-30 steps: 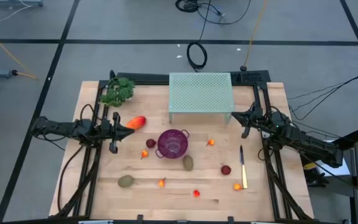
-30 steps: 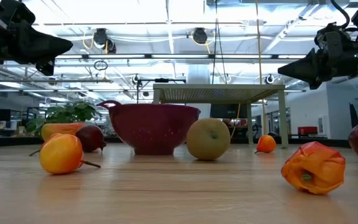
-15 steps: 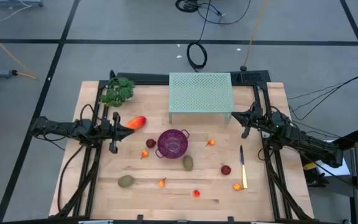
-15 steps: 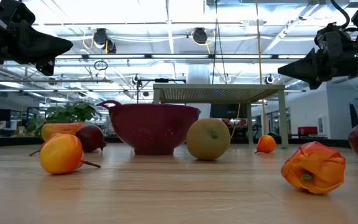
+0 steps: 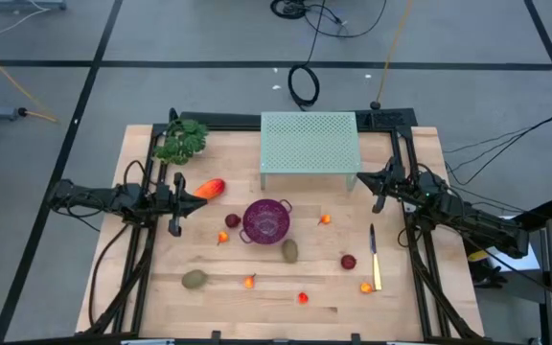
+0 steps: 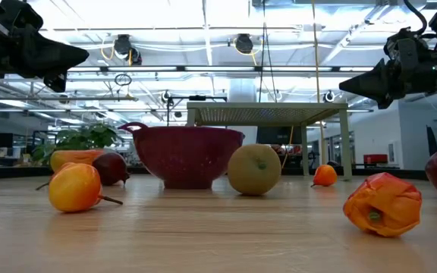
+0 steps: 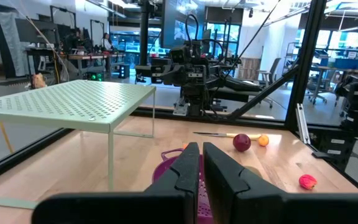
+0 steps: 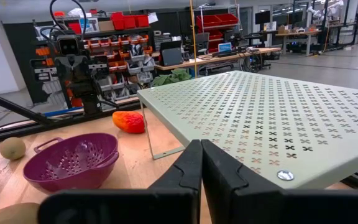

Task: Pick & Place Fruit

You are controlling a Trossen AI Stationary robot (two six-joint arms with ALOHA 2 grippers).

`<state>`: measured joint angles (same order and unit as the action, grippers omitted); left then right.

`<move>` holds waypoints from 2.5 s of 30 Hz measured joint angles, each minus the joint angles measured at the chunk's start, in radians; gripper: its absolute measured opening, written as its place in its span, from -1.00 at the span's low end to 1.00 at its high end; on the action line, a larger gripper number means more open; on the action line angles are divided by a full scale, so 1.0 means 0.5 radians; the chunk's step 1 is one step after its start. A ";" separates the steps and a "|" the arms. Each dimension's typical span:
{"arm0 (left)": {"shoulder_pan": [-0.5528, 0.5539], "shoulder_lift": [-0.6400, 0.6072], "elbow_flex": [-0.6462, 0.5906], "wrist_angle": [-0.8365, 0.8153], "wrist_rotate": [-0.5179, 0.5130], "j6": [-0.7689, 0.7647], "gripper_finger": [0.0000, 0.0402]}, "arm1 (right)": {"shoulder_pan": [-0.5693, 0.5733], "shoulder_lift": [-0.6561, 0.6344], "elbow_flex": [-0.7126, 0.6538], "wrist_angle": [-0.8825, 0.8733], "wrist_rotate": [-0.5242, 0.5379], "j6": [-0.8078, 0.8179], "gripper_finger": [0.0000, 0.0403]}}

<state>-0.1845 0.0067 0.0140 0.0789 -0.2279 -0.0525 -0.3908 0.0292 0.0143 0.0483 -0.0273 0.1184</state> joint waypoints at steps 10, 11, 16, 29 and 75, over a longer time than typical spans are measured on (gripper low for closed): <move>-0.001 -0.001 0.001 0.000 -0.021 0.066 -0.89 | 0.001 0.001 -0.001 0.000 -0.001 0.000 -1.00; -0.001 0.000 0.000 0.001 -0.049 0.119 -0.89 | 0.000 0.000 0.000 0.001 -0.004 0.000 -1.00; 0.000 0.000 0.000 0.001 -0.106 0.213 -0.89 | 0.000 0.000 0.000 0.001 -0.002 0.000 -1.00; 0.000 0.000 0.000 0.107 -0.340 0.225 -0.89 | 0.000 0.000 -0.001 0.156 -0.001 0.049 -1.00; 0.455 2.141 1.950 -1.384 -0.051 -0.787 -0.89 | 0.000 0.000 0.000 0.146 0.008 0.105 -1.00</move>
<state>0.0432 1.0772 0.9891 -0.6133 -0.2533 -0.4460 -0.3908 0.0292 0.0143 0.1215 -0.0235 0.1711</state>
